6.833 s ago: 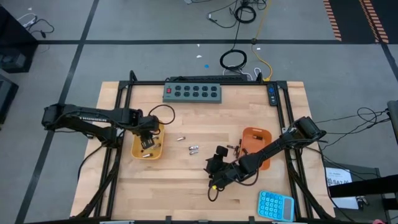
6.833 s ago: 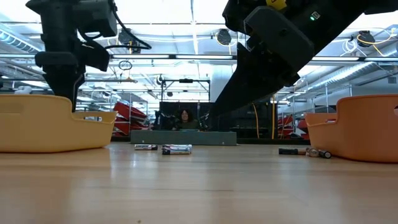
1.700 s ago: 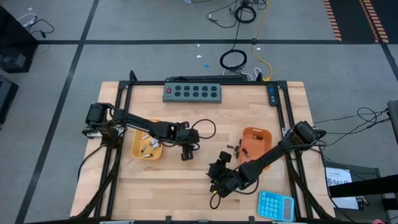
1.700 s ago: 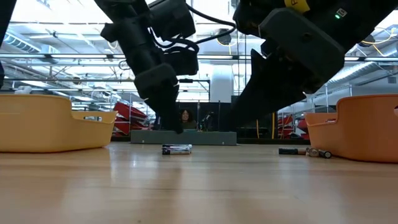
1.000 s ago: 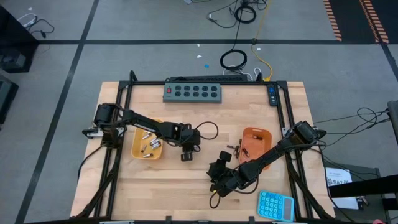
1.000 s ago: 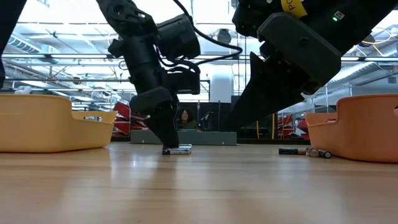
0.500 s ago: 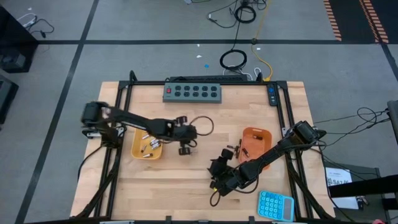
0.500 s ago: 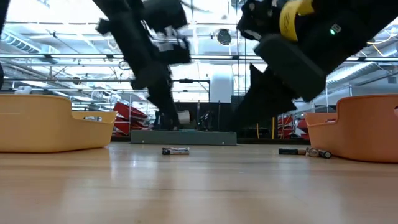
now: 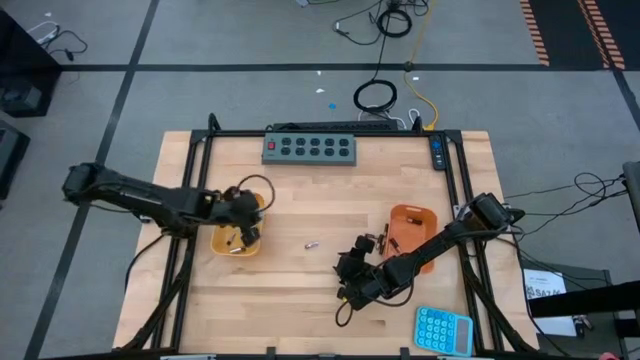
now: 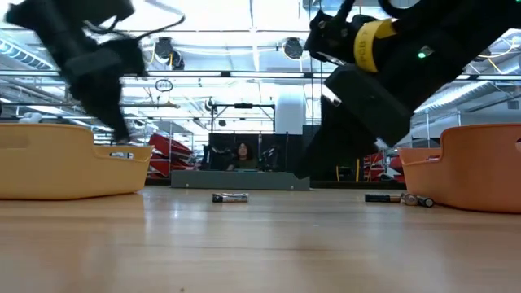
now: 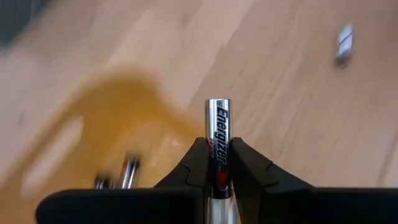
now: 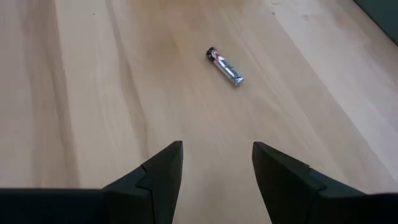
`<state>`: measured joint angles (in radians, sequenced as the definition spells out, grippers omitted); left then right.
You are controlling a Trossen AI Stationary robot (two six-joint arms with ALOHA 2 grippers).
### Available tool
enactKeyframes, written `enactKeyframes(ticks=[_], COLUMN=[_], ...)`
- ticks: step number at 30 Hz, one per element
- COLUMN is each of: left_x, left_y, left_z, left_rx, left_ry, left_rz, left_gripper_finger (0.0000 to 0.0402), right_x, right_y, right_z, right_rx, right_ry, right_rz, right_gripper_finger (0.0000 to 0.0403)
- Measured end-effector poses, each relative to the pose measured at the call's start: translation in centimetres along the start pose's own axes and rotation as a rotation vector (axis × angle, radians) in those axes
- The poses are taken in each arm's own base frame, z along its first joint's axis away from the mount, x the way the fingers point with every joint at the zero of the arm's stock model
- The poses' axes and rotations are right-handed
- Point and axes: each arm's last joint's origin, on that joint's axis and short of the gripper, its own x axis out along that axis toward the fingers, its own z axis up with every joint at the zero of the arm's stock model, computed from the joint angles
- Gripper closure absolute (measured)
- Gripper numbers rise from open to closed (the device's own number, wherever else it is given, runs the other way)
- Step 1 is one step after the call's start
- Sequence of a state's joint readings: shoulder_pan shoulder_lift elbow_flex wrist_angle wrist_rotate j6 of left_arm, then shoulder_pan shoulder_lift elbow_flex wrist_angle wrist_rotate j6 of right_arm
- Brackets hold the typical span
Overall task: Sort batteries
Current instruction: Put the silver battery into the yellow bin
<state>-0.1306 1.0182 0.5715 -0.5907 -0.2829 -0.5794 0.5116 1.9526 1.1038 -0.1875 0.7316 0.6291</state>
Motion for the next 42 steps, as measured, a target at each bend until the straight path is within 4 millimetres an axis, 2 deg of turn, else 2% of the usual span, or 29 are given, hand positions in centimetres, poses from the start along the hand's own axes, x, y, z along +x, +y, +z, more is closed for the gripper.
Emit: enactKeyframes(ticks=[3, 5, 11, 14, 17, 20, 26, 33, 37, 42], left_x=[-0.4, -0.3, -0.3, -0.8, -1.4, -1.1, 1.2, 4.9, 6.6, 8.3], left_y=[0.7, 0.9, 0.6, 0.4, -0.1, -1.3, -4.3, -7.1, -8.8, -10.0], left_z=[-1.4, -1.9, -2.0, -1.4, -0.1, 1.3, 3.0, 4.1, 4.9, 5.5], left_rx=[-0.082, -0.107, -0.088, -0.068, -0.019, 0.071, 0.317, 0.512, 0.495, 0.469], left_ry=[0.042, 0.063, 0.055, 0.013, -0.043, -0.057, -0.012, 0.049, 0.014, 0.014], left_rz=[0.021, 0.043, 0.051, 0.066, 0.076, 0.058, 0.059, 0.038, -0.078, -0.113], left_gripper_finger=[0.0358, 0.0344, 0.0233, 0.021, 0.0209, 0.021, 0.0209, 0.0208, 0.0198, 0.0189], right_x=[0.3, 0.6, 1.1, 1.3, 1.4, 1.5, 1.5, 1.2, 1.1, 1.0], right_y=[-0.2, -0.2, -0.5, -0.6, -0.7, -0.8, -0.9, -0.5, -0.5, -0.7], right_z=[0.4, 0.7, 1.3, 1.4, 1.5, 1.5, 1.6, 1.3, 1.1, 0.8], right_rx=[-0.006, -0.011, -0.032, -0.04, -0.041, -0.043, -0.028, -0.027, -0.037, -0.058], right_ry=[-0.004, -0.007, -0.015, -0.01, -0.001, 0.0, 0.002, 0.002, 0.015, 0.041], right_rz=[0.013, 0.049, 0.077, 0.079, 0.087, 0.087, 0.086, 0.095, 0.09, 0.076], right_gripper_finger=[0.0218, 0.0218, 0.0218, 0.0218, 0.0218, 0.0218, 0.0218, 0.0218, 0.0218, 0.0218])
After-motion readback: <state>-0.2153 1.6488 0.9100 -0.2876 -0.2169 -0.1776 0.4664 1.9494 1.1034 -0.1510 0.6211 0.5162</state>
